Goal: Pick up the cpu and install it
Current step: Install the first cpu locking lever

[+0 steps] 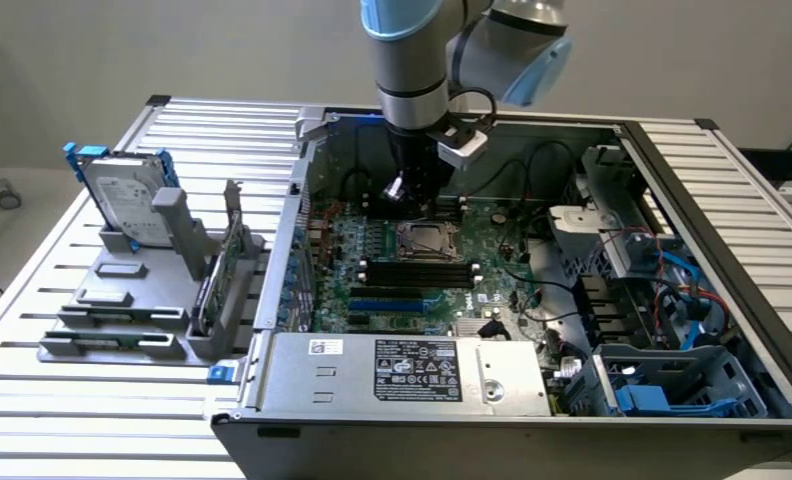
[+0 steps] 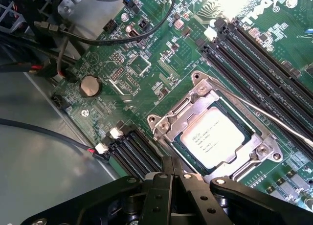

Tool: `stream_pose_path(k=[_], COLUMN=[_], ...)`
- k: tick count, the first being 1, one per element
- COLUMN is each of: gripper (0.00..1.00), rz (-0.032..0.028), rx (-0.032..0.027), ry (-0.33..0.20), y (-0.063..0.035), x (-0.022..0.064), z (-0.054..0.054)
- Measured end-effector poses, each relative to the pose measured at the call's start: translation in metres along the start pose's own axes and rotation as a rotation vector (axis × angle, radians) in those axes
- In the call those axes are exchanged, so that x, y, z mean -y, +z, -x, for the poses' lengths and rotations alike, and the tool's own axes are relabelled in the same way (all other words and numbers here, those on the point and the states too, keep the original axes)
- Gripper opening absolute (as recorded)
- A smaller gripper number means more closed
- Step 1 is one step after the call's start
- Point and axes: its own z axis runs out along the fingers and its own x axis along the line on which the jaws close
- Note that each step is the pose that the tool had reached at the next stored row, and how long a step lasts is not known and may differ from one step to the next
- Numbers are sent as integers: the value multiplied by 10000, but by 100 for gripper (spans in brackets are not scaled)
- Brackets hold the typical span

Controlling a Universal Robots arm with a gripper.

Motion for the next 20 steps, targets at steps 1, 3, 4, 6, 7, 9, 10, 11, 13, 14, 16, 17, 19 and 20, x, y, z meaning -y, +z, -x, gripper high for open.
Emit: stream_pose_path(k=[1,3,4,6,7,9,10,11,13,14,16,17,19,20], gripper=[11,11,11,11,11,11,11,11,11,11,11,11,11,11], rz=[-1,-7,-12,-26,-40,-80,-102,-125,-169,-180,-191,-193,-195,-196], rx=[1,5,4,2,0,-9,-17,-26,-49,-59,-69,-72,-72,-72], ry=[0,-2,-3,-7,-8,-13,-13,-13,-11,-10,-11,-12,-14,-22], y=[-3,-8,-10,-12,-13,-14,-14,-14,-14,-14,-14,-14,-14,-14], x=[3,6,7,9,9,10,10,10,11,11,11,11,11,11], z=[2,4,5,6,6,7,7,7,7,7,8,8,8,8])
